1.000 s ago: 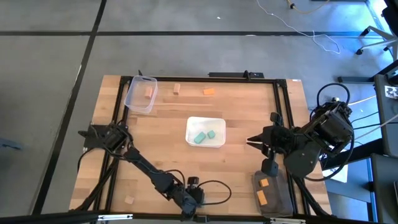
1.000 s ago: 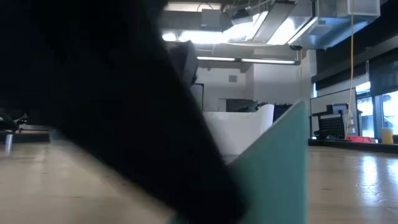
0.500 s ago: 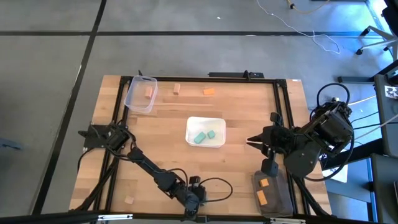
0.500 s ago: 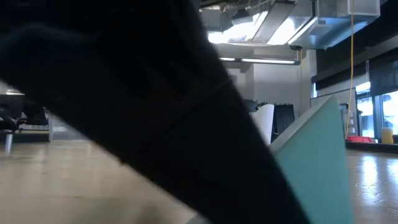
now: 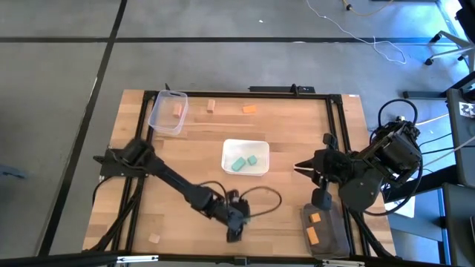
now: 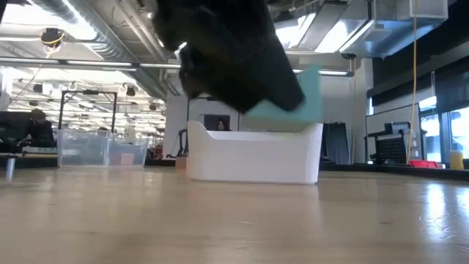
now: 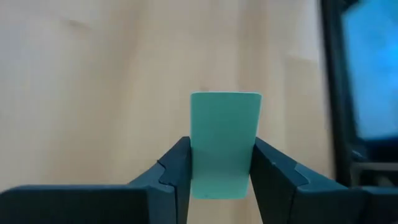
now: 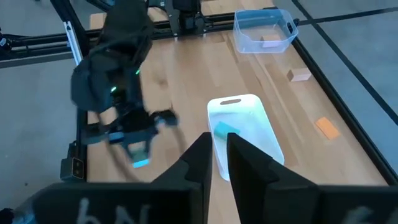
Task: Sort & place blocks by color
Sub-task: Put the light blue block into the white bin
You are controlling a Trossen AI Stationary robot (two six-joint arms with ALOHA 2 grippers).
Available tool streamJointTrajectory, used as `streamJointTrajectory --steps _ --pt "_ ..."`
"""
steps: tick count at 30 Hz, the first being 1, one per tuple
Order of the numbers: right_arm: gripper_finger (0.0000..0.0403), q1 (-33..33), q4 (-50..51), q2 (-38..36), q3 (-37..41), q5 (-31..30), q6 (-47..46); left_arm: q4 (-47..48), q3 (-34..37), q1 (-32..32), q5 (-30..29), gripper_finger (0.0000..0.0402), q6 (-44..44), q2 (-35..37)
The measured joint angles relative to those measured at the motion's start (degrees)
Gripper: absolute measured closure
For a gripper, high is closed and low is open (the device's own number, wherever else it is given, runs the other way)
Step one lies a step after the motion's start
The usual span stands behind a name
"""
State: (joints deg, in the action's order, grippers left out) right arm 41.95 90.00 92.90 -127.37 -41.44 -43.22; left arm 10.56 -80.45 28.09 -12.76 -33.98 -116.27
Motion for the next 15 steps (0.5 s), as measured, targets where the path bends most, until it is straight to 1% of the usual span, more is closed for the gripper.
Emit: streamJointTrajectory --steps 4,7,9,12,14,15 --pt "0.0352 0.00 -0.02 0.00 0.14 0.20 0.09 7.12 -0.05 -2.98 -6.93 0.0281 0.01 5.60" --pt "0.0352 -0.02 0.03 0.02 0.24 3.74 1.10 12.70 -0.08 -5.96 -9.60 0.0281 -0.01 10.33" --pt "0.0352 -0.02 0.04 0.04 0.26 6.25 1.79 15.20 -0.10 -8.45 -9.87 0.0281 -0.23 13.08" --pt "0.0352 -0.63 -0.01 0.15 0.26 7.09 1.87 17.79 -0.16 -13.28 -10.08 0.0281 -0.21 16.49" --pt "0.0352 -1.35 -0.01 0.17 0.26 7.09 2.99 20.38 -0.21 -16.72 -8.53 0.0281 1.06 17.40" --pt "0.0352 -1.83 -0.02 0.17 0.26 7.05 3.65 21.09 -0.19 -18.55 -6.64 0.0281 1.65 17.30"
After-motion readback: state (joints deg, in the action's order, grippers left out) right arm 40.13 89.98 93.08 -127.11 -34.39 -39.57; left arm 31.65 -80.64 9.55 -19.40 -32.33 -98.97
